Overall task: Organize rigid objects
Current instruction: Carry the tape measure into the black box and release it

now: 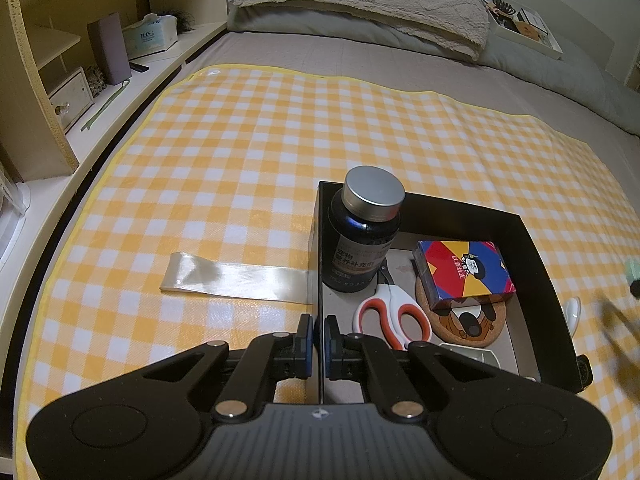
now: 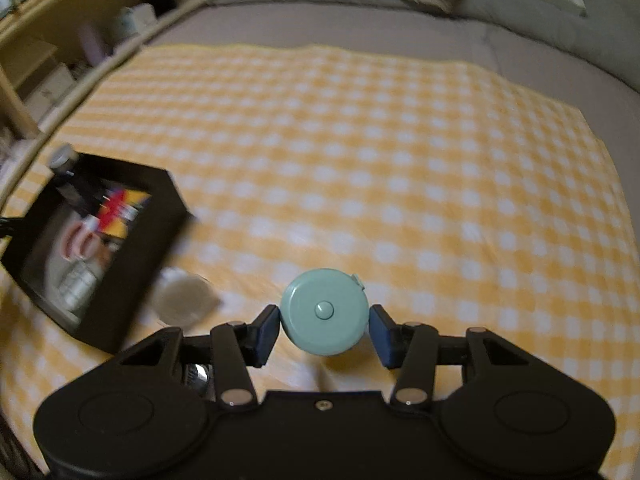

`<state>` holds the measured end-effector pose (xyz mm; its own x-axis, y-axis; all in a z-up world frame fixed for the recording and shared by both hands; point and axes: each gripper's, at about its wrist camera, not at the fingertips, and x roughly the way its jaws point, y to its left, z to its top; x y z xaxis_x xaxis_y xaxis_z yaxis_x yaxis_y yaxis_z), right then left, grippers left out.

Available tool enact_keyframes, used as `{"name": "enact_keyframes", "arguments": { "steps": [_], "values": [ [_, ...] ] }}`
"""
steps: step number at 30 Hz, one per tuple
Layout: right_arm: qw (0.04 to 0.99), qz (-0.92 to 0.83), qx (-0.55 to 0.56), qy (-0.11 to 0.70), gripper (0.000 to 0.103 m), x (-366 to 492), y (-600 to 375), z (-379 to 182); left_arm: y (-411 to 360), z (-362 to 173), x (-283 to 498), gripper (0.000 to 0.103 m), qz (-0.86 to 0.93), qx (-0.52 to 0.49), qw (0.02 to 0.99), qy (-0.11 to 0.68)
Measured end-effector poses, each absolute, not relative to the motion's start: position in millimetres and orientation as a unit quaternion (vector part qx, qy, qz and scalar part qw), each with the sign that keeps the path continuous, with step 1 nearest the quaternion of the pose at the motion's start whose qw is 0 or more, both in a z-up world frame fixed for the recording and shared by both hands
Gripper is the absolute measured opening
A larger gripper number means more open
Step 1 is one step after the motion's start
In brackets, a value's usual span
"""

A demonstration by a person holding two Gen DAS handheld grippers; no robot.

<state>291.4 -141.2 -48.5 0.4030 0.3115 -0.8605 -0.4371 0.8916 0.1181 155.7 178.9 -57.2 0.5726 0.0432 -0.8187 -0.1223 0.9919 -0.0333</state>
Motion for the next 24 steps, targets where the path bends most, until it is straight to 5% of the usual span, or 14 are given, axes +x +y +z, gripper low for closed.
{"name": "enact_keyframes", "arguments": {
  "steps": [24],
  "values": [
    [0.824, 0.378, -0.064, 0.417, 0.050, 272, -19, 18, 173, -49, 151, 0.003, 0.042, -0.031, 0.897, 0.440]
  ]
}}
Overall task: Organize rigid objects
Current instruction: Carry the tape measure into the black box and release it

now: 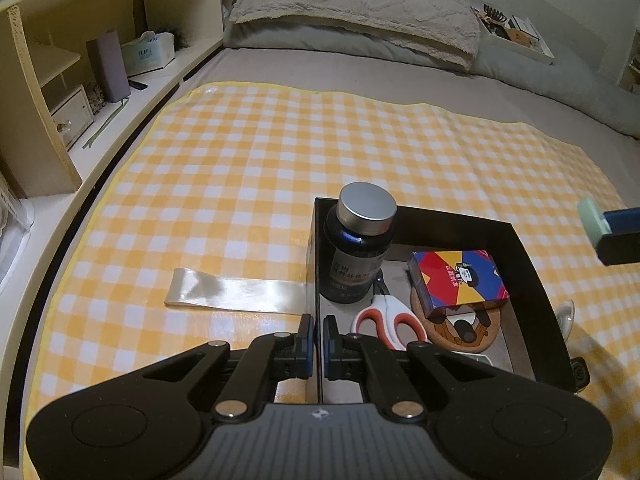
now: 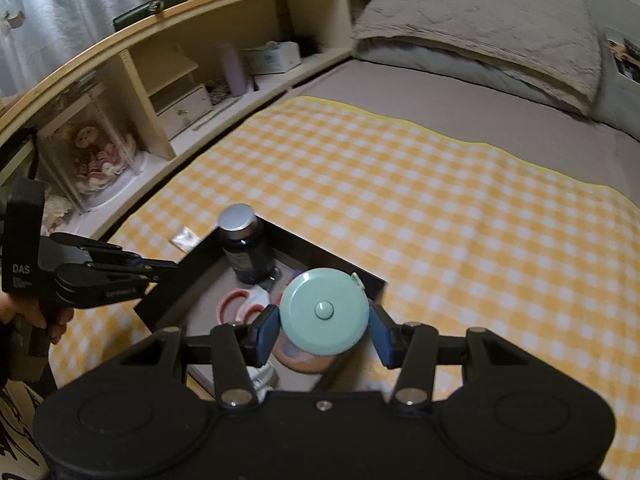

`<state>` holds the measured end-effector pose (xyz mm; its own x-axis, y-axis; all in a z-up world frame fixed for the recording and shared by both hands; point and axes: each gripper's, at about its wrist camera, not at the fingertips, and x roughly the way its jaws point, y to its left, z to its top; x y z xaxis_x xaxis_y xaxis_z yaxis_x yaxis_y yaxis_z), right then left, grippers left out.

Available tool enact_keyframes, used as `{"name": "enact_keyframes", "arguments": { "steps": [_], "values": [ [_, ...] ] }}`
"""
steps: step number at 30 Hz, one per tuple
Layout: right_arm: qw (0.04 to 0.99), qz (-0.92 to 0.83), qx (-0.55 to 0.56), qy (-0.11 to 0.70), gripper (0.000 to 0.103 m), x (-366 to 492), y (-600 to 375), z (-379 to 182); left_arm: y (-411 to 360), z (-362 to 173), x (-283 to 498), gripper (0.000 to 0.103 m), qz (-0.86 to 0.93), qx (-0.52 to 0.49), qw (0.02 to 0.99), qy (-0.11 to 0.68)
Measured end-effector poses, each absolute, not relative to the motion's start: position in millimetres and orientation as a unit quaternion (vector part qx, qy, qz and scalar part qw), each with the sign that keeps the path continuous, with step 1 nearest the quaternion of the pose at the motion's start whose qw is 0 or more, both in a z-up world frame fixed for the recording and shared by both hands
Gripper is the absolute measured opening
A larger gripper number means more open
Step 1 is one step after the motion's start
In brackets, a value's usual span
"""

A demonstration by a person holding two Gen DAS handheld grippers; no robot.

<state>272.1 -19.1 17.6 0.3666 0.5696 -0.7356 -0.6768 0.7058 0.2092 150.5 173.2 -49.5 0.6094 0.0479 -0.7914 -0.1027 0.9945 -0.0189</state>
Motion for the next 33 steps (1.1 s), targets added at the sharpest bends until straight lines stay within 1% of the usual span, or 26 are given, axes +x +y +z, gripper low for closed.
{"name": "enact_keyframes", "arguments": {
  "steps": [6, 13, 17, 27, 33],
  "values": [
    [0.812, 0.394, -0.077, 0.423, 0.050, 272, -2, 12, 175, -49, 150, 0.003, 0.037, -0.031, 0.897, 0.439],
    [0.770, 0.415, -0.139, 0.465, 0.050, 262, 20, -22, 173, -49, 150, 0.003, 0.037, -0.030, 0.897, 0.440],
    [0.752, 0.428, -0.170, 0.472, 0.050, 252, 33, -35, 172, -49, 151, 0.003, 0.038, -0.029, 0.897, 0.440],
    [0.741, 0.424, -0.218, 0.473, 0.050, 245, 47, -45, 172, -49, 151, 0.003, 0.037, -0.029, 0.897, 0.440],
    [0.736, 0.424, -0.224, 0.477, 0.050, 248, 49, -49, 172, -49, 151, 0.003, 0.039, -0.028, 0.896, 0.441]
  ]
}}
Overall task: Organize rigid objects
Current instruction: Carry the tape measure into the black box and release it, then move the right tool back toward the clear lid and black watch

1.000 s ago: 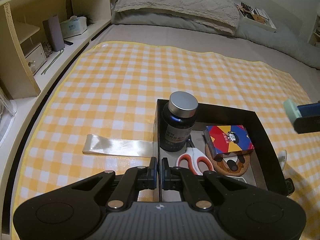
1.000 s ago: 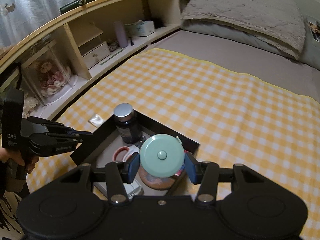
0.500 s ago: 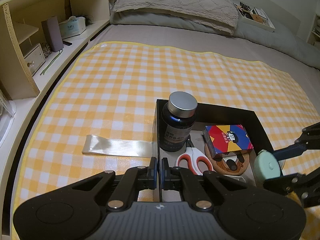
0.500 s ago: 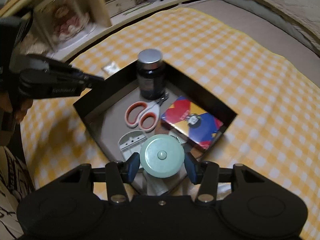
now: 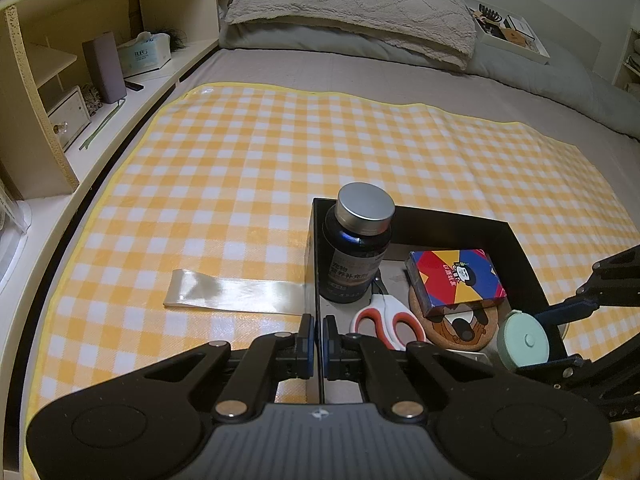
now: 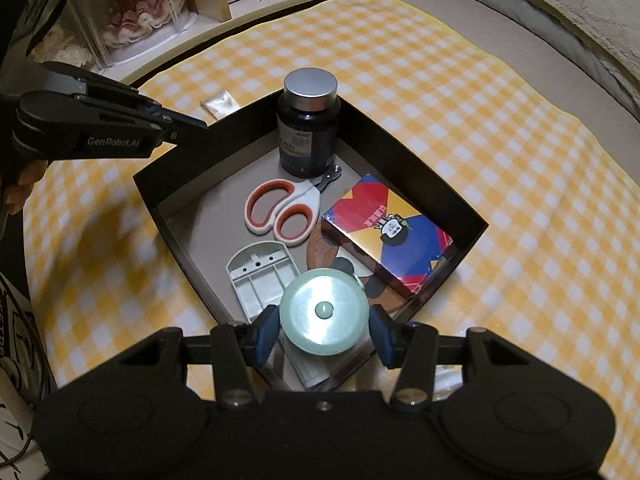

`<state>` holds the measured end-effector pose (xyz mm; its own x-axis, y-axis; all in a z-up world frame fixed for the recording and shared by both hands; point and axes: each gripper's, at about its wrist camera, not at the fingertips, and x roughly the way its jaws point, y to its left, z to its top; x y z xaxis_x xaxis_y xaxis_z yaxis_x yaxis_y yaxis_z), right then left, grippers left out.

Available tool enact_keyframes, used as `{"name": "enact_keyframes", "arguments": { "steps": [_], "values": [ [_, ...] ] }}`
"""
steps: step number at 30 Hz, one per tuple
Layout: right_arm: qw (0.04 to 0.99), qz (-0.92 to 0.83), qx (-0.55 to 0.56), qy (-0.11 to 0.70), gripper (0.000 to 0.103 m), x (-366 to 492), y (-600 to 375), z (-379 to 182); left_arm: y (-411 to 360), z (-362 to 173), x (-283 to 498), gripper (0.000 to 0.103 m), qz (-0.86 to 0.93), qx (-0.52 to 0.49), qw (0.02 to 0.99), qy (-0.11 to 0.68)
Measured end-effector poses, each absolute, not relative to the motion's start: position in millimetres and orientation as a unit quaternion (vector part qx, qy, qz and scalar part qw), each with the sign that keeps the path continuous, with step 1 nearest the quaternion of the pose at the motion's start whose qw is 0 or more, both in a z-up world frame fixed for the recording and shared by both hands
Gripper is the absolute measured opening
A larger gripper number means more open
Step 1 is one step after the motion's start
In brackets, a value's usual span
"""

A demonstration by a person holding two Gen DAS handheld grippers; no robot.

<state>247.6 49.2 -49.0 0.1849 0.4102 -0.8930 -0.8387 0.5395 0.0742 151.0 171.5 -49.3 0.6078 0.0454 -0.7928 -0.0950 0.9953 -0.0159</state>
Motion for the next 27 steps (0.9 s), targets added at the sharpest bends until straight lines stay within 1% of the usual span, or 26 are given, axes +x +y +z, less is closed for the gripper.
{"name": "enact_keyframes", "arguments": {
  "steps": [19, 23, 27],
  "values": [
    [0.735, 0.421, -0.219, 0.485, 0.052, 247, 48, -43, 171, -49, 151, 0.003, 0.039, -0.028, 0.896, 0.441],
    [0.738, 0.420, -0.215, 0.482, 0.056, 245, 46, -39, 171, -49, 151, 0.003, 0.039, -0.028, 0.896, 0.441],
    [0.742, 0.422, -0.208, 0.477, 0.059, 243, 43, -32, 171, -49, 151, 0.004, 0.039, -0.028, 0.896, 0.441]
  ]
}}
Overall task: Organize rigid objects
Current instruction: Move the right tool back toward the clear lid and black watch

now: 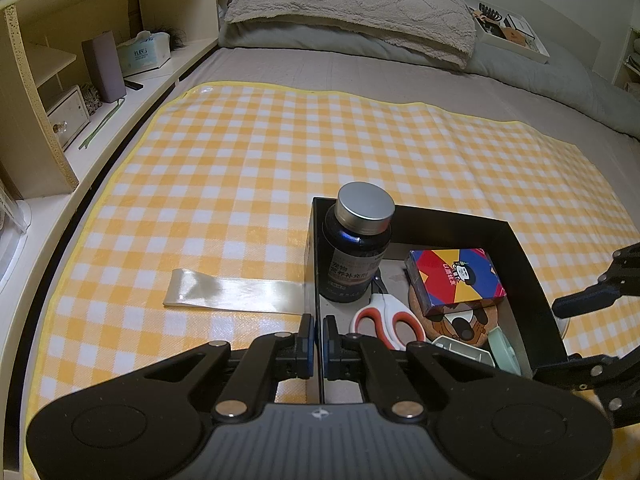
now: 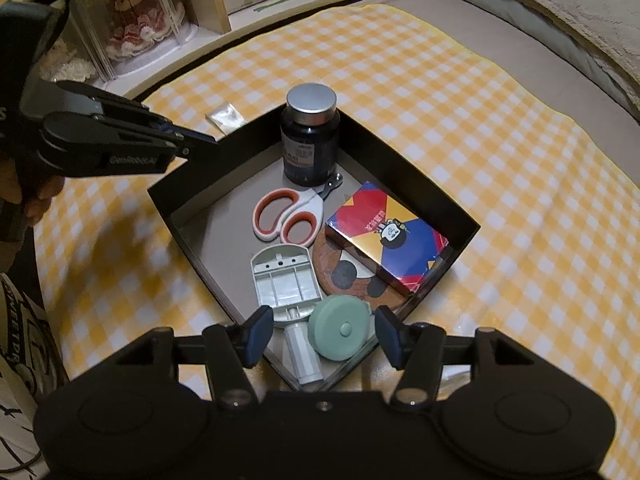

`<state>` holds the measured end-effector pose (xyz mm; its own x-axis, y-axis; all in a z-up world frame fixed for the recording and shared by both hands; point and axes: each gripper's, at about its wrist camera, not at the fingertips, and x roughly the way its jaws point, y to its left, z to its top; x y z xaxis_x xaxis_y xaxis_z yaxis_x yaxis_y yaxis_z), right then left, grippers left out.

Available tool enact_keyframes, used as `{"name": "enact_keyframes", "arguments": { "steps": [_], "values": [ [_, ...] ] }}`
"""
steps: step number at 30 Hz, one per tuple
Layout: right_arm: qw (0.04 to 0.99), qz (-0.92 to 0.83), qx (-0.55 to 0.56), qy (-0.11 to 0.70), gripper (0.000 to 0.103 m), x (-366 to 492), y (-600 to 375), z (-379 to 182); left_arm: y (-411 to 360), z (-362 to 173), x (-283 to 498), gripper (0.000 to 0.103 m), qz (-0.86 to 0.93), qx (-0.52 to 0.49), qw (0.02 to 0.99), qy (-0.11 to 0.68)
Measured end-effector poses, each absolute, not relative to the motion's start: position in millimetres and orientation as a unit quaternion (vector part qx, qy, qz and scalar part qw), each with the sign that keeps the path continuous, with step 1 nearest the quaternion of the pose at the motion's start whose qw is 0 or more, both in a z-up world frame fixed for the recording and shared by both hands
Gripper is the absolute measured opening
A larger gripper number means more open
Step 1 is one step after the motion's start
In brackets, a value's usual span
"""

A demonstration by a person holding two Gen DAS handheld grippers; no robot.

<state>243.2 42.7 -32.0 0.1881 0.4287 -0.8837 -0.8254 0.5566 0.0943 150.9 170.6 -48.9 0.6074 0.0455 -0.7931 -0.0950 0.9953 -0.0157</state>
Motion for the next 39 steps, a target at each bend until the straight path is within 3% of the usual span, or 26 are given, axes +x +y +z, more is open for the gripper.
{"name": "enact_keyframes", "arguments": {
  "steps": [5, 11, 13, 15, 22, 30, 39],
  "values": [
    [0.752, 0.427, -0.193, 0.464, 0.067, 240, 39, -19, 171, -49, 151, 0.004, 0.039, -0.029, 0.896, 0.441],
    [0.784, 0.419, -0.160, 0.429, 0.087, 239, 28, 0, 170, -50, 151, 0.004, 0.042, -0.027, 0.895, 0.443],
    [0.803, 0.404, -0.141, 0.415, 0.099, 242, 21, 6, 170, -50, 151, 0.004, 0.042, -0.027, 0.895, 0.443],
    [0.819, 0.386, -0.124, 0.405, 0.102, 246, 14, 8, 170, -50, 150, 0.004, 0.042, -0.027, 0.895, 0.443],
    [0.854, 0.296, -0.107, 0.415, 0.103, 257, -20, -6, 170, -50, 150, 0.004, 0.042, -0.027, 0.895, 0.443],
    [0.822, 0.222, -0.069, 0.520, 0.103, 264, -56, -50, 170, -50, 149, 0.004, 0.044, -0.026, 0.895, 0.444],
    [0.787, 0.152, 0.011, 0.598, 0.085, 252, -77, -90, 171, -51, 148, 0.004, 0.044, -0.025, 0.895, 0.444]
  ]
}}
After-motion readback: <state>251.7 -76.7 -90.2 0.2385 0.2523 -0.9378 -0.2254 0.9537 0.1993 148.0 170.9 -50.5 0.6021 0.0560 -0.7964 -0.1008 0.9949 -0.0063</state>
